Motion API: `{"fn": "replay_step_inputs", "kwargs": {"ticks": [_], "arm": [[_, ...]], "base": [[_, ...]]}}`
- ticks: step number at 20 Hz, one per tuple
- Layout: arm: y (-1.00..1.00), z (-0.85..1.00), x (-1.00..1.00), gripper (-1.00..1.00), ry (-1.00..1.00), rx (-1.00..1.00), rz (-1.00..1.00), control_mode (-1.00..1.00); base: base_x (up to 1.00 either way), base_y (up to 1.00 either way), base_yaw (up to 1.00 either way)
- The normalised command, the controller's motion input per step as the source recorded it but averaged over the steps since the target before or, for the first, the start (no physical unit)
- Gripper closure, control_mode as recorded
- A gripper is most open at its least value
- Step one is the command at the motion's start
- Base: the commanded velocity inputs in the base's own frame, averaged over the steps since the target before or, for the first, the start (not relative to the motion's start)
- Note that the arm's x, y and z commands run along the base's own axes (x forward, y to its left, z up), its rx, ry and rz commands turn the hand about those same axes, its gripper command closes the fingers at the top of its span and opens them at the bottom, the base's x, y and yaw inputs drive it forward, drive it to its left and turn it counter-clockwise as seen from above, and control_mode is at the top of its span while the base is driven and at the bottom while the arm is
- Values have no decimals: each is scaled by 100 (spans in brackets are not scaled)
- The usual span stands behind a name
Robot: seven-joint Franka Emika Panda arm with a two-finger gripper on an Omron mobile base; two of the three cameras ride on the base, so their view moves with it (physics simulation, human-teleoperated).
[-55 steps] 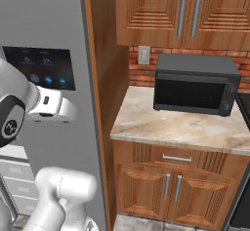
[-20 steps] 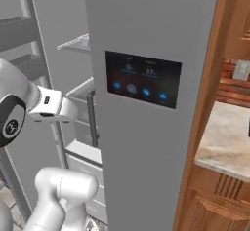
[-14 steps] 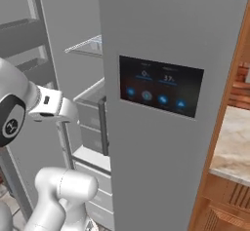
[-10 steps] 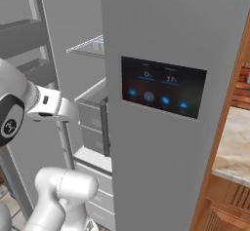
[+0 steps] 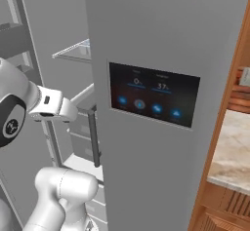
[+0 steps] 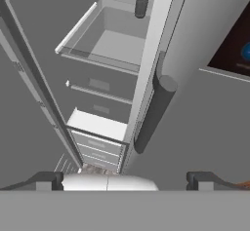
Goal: Open the freezer door, pick up the ice cube tray from the freezer, and place it on the dining counter.
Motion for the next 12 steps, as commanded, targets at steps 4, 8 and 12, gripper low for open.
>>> {"fn": "replay_step_inputs", "kwargs": {"ticks": [4, 8, 12], "arm": [[0, 0, 0, -100, 0, 0, 0, 100], [0, 0, 0, -100, 0, 0, 0, 100], [0, 0, 0, -100, 0, 0, 0, -100]], "base": [[28, 0, -9], [0, 0, 0], [0, 0, 0]]}}
